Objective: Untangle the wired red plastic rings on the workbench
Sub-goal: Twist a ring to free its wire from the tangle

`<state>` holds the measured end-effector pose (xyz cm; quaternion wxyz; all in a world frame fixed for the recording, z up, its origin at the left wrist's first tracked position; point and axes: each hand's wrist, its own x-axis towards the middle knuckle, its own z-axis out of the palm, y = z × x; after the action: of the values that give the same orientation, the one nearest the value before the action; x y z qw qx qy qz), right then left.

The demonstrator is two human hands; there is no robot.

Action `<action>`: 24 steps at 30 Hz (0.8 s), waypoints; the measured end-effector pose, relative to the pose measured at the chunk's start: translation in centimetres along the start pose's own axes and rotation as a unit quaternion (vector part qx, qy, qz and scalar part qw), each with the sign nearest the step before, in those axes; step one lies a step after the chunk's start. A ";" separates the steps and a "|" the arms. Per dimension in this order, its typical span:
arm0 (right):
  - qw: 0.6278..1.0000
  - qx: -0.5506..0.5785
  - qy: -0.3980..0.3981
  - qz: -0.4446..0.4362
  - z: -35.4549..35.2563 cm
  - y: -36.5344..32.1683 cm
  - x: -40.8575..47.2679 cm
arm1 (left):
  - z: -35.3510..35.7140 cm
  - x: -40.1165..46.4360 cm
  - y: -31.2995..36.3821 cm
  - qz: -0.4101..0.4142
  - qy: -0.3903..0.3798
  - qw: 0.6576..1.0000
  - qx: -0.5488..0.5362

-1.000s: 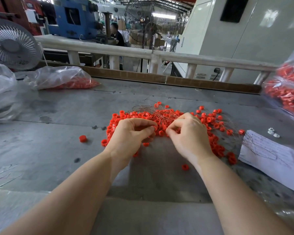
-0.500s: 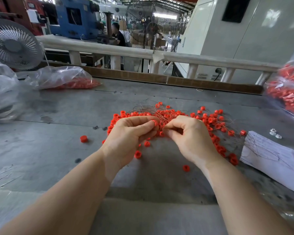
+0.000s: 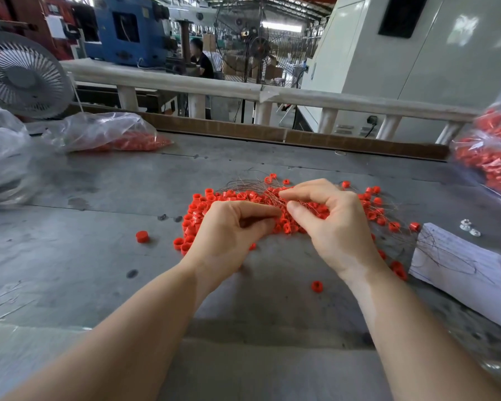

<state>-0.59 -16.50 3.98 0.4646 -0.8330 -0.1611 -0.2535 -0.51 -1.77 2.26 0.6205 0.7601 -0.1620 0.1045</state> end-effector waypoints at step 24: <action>0.996 0.012 0.062 -0.061 0.6 0.5 0.0 | -0.3 0.4 0.2 -0.132 0.014 0.948 -0.290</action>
<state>-0.18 -16.27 3.40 0.4677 -0.7986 -0.1852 -0.3303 -0.20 -1.55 2.60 0.8248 0.5601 -0.0746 -0.0194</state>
